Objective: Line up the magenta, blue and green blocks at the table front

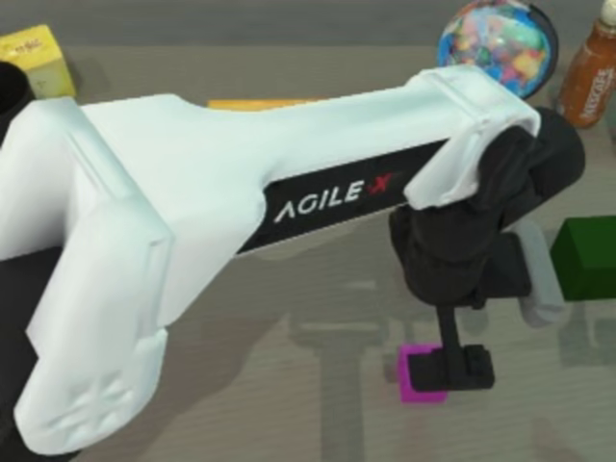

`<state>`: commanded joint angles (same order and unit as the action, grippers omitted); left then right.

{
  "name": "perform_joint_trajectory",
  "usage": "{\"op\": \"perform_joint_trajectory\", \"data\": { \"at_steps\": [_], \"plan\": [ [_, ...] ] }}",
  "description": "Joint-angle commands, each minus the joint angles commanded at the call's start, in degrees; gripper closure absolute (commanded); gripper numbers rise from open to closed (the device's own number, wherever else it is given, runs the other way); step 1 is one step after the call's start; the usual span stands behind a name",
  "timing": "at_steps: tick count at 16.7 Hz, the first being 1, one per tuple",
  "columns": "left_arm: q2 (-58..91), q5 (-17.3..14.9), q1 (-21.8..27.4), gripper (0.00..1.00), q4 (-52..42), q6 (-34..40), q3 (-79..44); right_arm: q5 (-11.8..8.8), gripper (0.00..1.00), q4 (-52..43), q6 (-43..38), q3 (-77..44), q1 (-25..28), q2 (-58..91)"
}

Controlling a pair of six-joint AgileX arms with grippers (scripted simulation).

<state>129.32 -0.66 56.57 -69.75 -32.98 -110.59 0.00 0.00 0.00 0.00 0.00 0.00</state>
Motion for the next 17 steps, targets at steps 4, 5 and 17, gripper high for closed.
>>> {"op": "perform_joint_trajectory", "data": {
  "at_steps": [4, 5, 17],
  "plan": [
    [-3.52, 0.16, -1.81, 0.00, 1.94, 0.91, 3.17, -0.14, 0.00, -2.21, -0.39, -3.35, 1.05, 3.40],
    [-5.90, 0.27, -3.06, 0.00, 3.25, 1.57, 5.30, -0.18, 0.00, -3.59, -0.63, -5.50, 1.64, 5.57],
    [-73.04, 1.52, -33.78, 0.00, 36.49, 18.97, 62.66, 0.06, 0.00, -37.51, -5.70, -55.15, 13.90, 69.04]
  ]
}}
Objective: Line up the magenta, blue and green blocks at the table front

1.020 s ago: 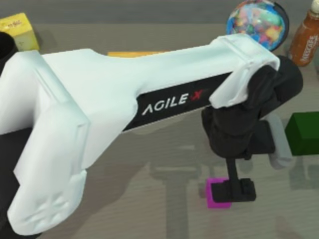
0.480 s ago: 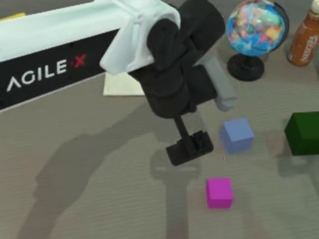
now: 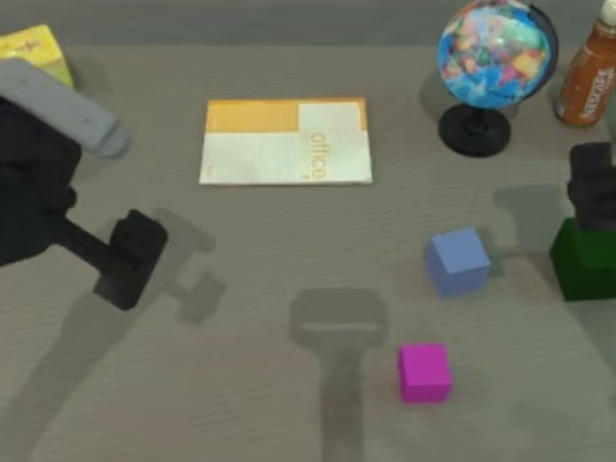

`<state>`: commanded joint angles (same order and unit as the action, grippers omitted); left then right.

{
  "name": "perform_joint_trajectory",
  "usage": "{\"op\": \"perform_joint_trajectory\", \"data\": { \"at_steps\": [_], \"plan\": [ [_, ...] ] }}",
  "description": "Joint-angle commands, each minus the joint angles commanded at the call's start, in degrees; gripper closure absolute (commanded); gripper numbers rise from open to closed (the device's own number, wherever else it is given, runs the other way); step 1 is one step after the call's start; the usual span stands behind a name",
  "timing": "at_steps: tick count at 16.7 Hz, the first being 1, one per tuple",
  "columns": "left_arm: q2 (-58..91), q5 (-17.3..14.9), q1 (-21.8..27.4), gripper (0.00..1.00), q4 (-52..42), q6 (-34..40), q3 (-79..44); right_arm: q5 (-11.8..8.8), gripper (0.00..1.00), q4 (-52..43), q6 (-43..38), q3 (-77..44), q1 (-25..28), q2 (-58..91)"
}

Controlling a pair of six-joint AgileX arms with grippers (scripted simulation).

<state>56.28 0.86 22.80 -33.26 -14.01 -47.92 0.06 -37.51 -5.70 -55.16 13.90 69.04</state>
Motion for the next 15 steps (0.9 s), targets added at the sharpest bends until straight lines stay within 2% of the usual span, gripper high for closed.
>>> {"op": "perform_joint_trajectory", "data": {
  "at_steps": [4, 8, 12, 15],
  "plan": [
    [-23.40, 0.00, -10.11, 0.00, 12.55, 5.71, 20.81, -0.08, 0.00, -12.37, -1.78, -17.37, 4.50, 24.59],
    [-41.47, -0.29, -18.02, 0.00, 23.70, 10.28, 36.57, -0.08, 0.00, -21.67, -3.20, -31.77, 8.10, 42.07],
    [-53.43, -0.72, -22.76, 0.00, 31.24, 13.23, 45.77, 0.02, 0.00, -26.95, -4.08, -41.44, 10.40, 51.96],
    [-56.28, -0.86, -23.94, 0.00, 33.26, 14.01, 47.93, 0.09, 0.00, -28.18, -4.30, -44.13, 10.97, 54.56]
  ]
}}
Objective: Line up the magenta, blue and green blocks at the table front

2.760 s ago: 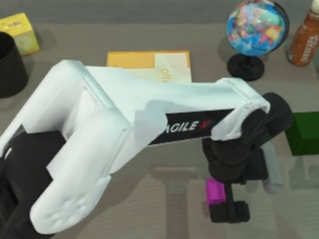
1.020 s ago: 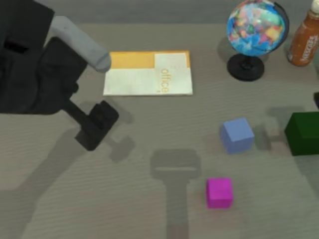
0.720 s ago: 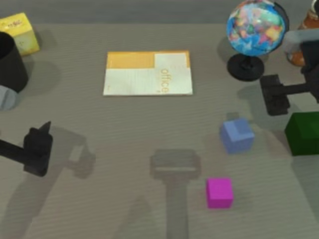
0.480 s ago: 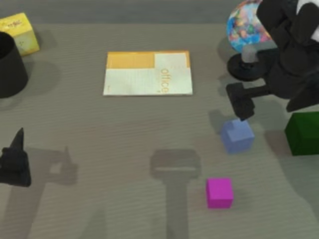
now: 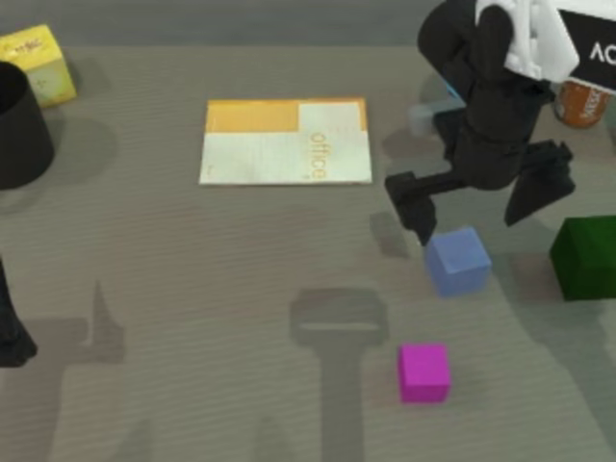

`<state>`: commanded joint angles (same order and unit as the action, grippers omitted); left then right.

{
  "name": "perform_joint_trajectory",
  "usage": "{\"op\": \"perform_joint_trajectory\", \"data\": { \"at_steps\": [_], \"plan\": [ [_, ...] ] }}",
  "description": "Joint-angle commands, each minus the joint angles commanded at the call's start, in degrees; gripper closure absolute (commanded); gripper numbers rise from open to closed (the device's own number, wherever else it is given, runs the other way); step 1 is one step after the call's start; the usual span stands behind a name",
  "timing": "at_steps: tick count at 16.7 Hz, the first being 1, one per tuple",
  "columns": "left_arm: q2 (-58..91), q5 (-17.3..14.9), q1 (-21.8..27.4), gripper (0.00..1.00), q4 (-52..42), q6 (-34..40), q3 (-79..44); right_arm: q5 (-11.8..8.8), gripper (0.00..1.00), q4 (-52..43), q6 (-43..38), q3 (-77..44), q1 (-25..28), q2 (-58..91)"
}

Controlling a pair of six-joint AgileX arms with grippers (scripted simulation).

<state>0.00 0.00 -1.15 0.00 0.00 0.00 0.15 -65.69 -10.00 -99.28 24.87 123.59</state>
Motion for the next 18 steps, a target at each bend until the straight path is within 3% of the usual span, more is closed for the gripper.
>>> {"op": "perform_joint_trajectory", "data": {
  "at_steps": [6, 13, 18],
  "plan": [
    [0.00, 0.00, 0.00, 0.00, 0.00, 0.00, 0.00, 0.00, 0.00, 1.02, 0.10, 0.80, -0.18, 0.37],
    [0.00, 0.00, 0.00, 0.00, 0.00, 0.00, 0.00, 0.06, 0.00, 15.99, -0.13, 9.57, 0.05, 6.08],
    [0.00, 0.00, 0.00, 0.00, 0.00, 0.00, 0.00, 0.06, 0.00, 17.15, -0.17, 10.41, 0.08, 6.74]
  ]
}}
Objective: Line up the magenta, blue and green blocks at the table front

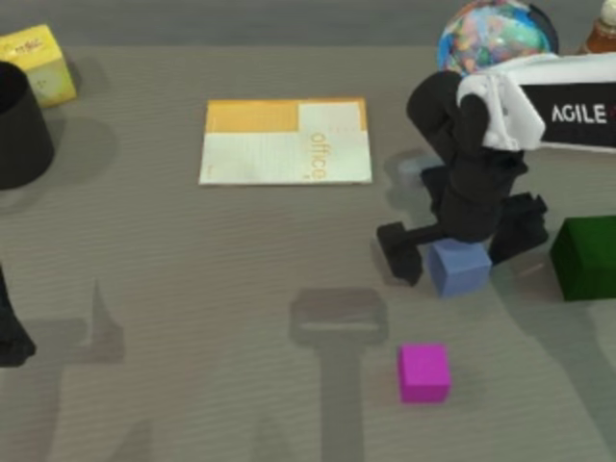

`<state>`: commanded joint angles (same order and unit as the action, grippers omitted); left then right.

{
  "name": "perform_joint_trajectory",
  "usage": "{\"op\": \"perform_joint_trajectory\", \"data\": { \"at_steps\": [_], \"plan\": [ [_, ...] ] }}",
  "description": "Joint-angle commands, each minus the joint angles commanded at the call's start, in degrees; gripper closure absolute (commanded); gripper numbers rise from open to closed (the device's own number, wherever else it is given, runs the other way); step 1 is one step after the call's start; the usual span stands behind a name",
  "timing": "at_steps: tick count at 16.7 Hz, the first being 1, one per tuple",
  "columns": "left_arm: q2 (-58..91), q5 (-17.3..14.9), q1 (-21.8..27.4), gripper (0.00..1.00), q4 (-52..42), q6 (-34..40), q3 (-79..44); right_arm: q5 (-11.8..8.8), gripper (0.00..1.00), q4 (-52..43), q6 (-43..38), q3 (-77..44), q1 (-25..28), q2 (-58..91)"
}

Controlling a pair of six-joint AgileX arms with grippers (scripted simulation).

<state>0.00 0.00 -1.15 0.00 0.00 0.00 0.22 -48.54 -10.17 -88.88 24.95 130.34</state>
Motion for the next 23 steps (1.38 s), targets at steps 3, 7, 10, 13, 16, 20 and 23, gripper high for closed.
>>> {"op": "perform_joint_trajectory", "data": {
  "at_steps": [3, 7, 10, 13, 16, 20, 23],
  "plan": [
    [0.00, 0.00, 0.00, 0.00, 0.00, 0.00, 0.00, 0.00, 0.23, 0.00, 0.00, 0.00, 0.00, 0.00],
    [0.00, 0.00, 0.00, 0.00, 0.00, 0.00, 0.00, 0.00, 0.53, 0.00, 0.00, 0.00, 0.00, 0.00],
    [0.00, 0.00, 0.00, 0.00, 0.00, 0.00, 0.00, 0.00, 0.75, 0.00, 0.00, 0.00, 0.00, 0.00],
    [0.00, 0.00, 0.00, 0.00, 0.00, 0.00, 0.00, 0.00, 0.98, 0.00, 0.00, 0.00, 0.00, 0.00],
    [0.00, 0.00, 0.00, 0.00, 0.00, 0.00, 0.00, 0.00, 1.00, 0.00, 0.00, 0.00, 0.00, 0.00],
    [0.00, 0.00, 0.00, 0.00, 0.00, 0.00, 0.00, 0.00, 1.00, 0.00, 0.00, 0.00, 0.00, 0.00],
    [0.00, 0.00, 0.00, 0.00, 0.00, 0.00, 0.00, 0.23, 1.00, -0.68, 0.09, -0.61, -0.13, -1.49]
  ]
}}
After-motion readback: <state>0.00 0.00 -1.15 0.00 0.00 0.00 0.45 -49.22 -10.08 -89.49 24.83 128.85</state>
